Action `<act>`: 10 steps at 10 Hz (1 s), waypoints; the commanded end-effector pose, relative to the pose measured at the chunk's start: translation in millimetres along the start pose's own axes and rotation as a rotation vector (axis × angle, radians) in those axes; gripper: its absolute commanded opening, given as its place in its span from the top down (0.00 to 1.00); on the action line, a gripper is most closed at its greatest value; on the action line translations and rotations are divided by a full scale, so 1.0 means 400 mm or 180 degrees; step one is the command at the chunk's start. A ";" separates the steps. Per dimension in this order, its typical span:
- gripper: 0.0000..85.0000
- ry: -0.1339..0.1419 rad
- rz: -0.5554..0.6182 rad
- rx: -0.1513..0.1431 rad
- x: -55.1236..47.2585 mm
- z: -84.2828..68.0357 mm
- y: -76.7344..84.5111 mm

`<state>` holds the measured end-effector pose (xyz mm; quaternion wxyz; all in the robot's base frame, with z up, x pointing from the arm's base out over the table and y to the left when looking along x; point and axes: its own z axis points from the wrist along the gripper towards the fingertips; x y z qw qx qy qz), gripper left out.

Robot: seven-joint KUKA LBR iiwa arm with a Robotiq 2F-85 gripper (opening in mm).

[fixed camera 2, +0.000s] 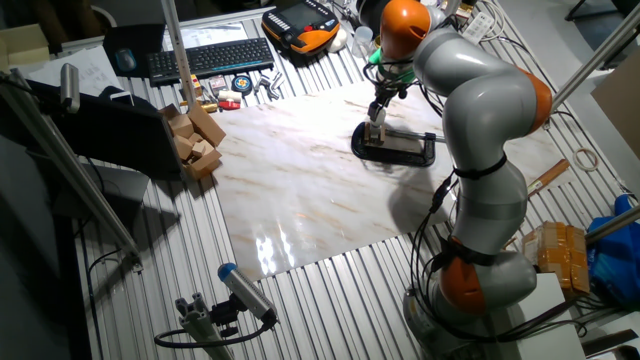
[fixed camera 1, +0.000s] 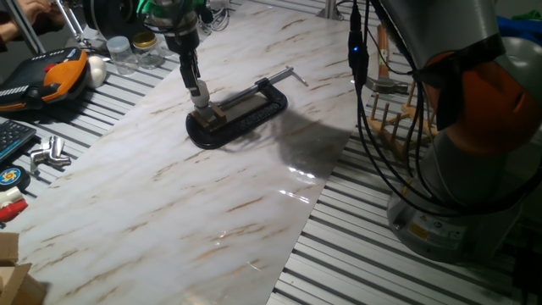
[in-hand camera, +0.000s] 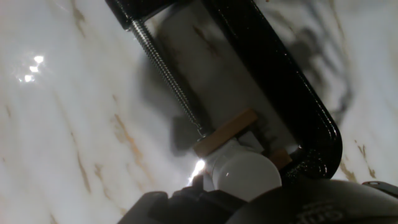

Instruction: Take out the light bulb by rotating it

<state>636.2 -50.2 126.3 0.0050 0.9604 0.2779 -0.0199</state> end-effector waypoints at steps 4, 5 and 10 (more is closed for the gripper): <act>0.20 0.0024 -0.0009 -0.0002 -0.002 0.014 0.000; 0.20 0.0034 -0.0015 0.0004 -0.003 0.018 0.001; 0.40 0.0048 -0.0049 -0.0011 -0.003 0.021 0.002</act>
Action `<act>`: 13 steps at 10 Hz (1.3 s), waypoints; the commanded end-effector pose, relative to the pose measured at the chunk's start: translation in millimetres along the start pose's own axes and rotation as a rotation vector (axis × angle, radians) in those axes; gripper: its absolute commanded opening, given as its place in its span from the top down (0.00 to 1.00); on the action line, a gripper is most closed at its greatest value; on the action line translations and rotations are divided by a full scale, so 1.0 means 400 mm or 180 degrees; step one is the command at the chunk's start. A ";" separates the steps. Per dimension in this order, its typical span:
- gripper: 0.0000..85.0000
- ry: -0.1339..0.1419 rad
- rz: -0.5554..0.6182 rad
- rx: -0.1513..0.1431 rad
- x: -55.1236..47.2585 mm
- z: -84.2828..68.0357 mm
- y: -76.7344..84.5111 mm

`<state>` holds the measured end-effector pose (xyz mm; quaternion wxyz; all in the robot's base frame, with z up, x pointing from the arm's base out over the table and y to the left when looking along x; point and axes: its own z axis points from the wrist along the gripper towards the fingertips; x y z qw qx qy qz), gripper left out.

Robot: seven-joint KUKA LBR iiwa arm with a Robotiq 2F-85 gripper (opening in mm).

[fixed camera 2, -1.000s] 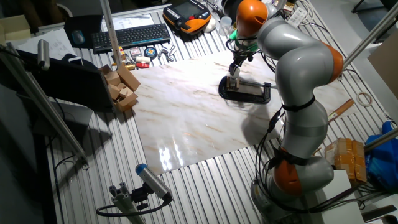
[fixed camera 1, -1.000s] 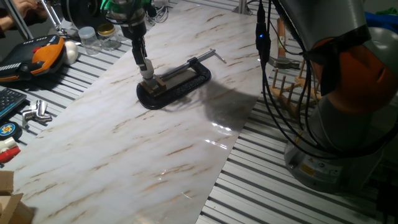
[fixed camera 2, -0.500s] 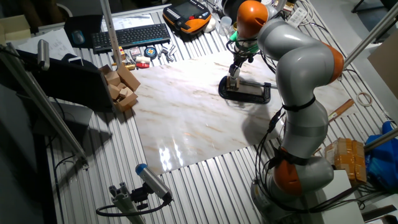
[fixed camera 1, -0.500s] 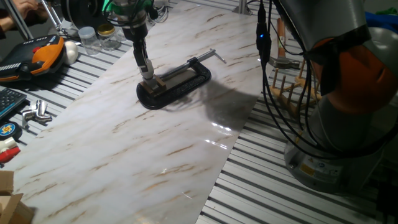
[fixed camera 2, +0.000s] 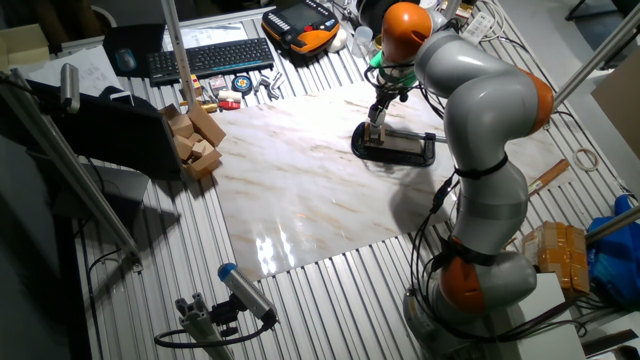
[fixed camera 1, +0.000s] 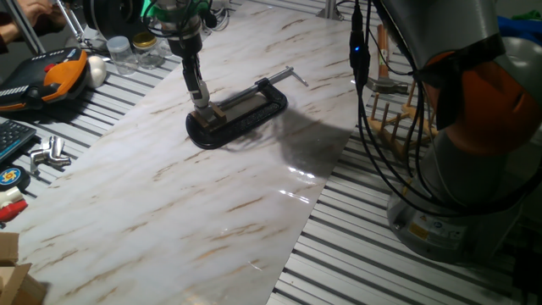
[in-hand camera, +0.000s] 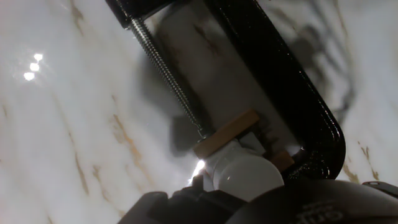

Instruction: Take out the light bulb by rotating it

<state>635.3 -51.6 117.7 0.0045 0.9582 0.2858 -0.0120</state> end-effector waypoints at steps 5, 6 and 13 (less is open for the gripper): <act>0.40 0.0012 -0.0050 -0.0014 0.000 0.001 0.000; 0.60 0.0012 -0.0070 -0.0014 0.000 0.001 0.001; 1.00 0.0046 -0.0231 -0.0050 0.000 -0.001 0.001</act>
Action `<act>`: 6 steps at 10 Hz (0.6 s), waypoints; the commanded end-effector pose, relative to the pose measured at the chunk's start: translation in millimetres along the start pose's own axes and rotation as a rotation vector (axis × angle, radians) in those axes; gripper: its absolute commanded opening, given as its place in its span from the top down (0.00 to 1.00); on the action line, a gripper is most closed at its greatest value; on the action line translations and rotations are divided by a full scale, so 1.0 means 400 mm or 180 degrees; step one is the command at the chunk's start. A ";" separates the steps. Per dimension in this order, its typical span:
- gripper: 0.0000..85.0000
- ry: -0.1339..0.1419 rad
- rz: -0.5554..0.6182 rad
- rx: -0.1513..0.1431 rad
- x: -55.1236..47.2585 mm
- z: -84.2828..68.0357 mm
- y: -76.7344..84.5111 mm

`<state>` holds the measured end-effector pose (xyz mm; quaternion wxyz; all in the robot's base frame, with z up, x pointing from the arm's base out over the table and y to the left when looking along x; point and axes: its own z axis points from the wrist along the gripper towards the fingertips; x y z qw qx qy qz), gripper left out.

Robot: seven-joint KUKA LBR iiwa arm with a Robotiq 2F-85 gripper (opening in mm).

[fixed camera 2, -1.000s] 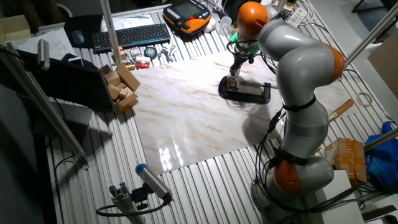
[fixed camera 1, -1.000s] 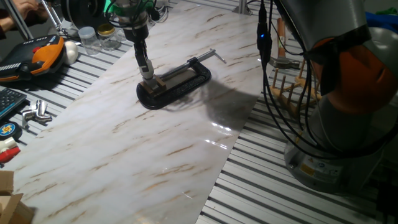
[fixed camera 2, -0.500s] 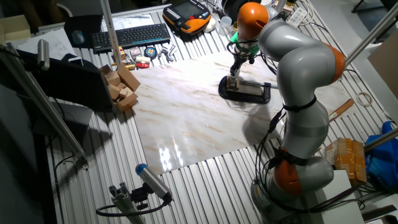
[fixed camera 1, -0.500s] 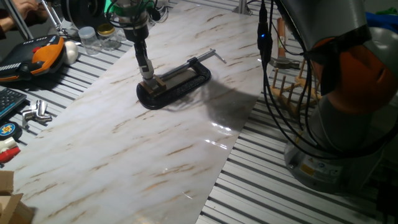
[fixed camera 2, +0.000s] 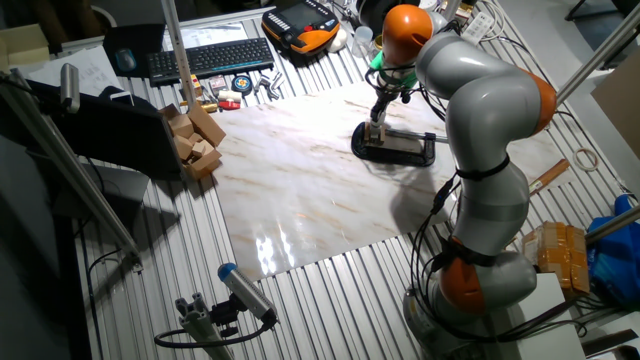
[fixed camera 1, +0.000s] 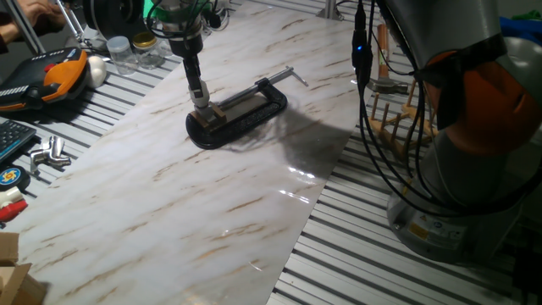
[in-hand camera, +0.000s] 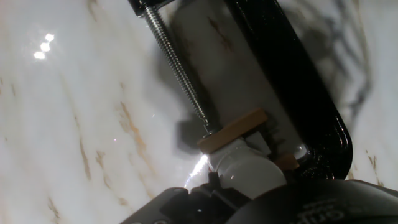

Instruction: Take out the light bulb by rotating it

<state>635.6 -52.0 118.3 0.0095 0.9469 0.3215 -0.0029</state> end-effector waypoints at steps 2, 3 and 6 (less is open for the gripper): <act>1.00 0.0000 -0.0032 0.0000 0.000 -0.001 0.000; 1.00 0.0010 -0.0052 -0.0002 0.000 -0.001 0.000; 1.00 0.0023 -0.0091 0.0013 0.000 -0.002 0.000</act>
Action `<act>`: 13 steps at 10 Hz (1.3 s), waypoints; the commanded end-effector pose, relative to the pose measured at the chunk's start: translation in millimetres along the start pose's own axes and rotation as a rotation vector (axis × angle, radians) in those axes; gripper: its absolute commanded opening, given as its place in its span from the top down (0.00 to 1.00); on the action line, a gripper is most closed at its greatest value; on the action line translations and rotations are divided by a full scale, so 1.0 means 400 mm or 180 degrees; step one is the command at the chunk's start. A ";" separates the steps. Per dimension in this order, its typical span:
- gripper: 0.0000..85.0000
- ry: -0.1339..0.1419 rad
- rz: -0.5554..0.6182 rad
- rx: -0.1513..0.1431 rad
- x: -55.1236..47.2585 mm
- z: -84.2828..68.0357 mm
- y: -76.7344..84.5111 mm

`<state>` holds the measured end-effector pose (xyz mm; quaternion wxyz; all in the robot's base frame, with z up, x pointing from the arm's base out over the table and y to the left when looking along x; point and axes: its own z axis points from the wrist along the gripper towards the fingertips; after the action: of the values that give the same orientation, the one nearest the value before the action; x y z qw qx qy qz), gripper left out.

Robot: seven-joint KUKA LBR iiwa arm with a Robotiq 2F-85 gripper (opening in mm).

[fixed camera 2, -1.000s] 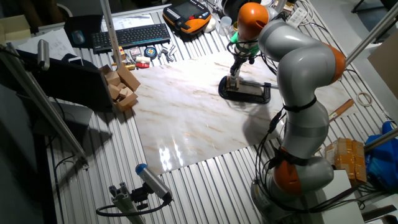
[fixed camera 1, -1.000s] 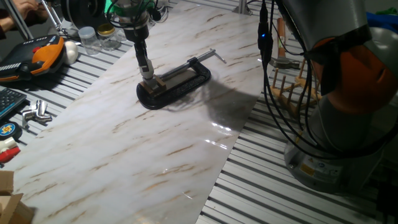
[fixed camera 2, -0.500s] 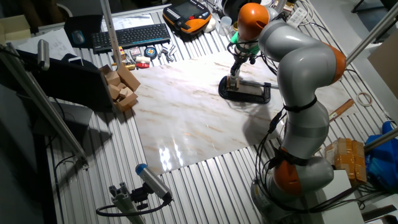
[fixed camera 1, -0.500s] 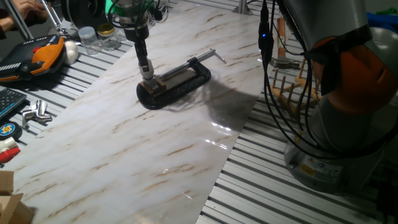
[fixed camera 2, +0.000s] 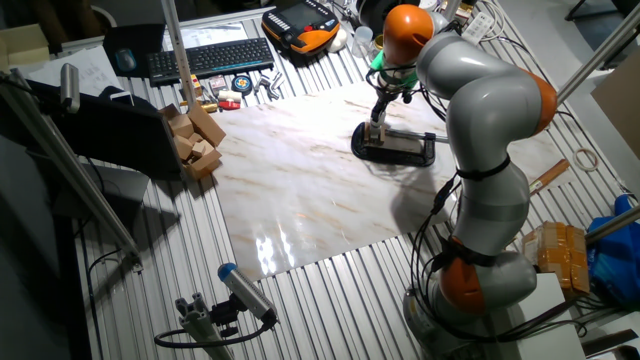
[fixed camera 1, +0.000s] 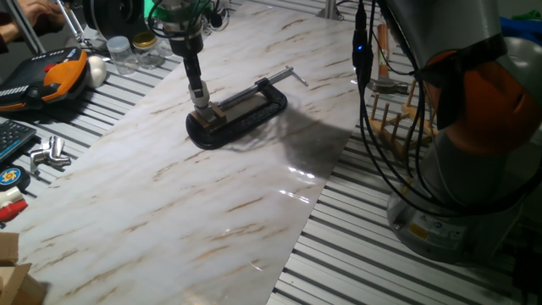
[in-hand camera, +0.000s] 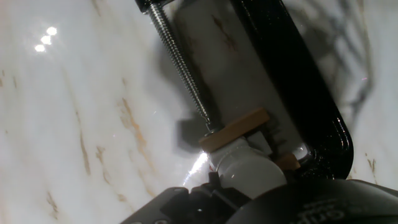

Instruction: Take out the light bulb by rotating it

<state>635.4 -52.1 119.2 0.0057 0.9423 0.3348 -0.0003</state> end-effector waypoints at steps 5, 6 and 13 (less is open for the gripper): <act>1.00 0.0024 -0.0069 -0.0025 0.001 -0.002 0.000; 1.00 0.0024 -0.0079 -0.0025 0.001 -0.002 0.000; 1.00 -0.0026 -0.0319 0.0044 0.001 0.000 0.000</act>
<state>635.7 -51.9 119.4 0.0006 0.9243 0.3816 -0.0068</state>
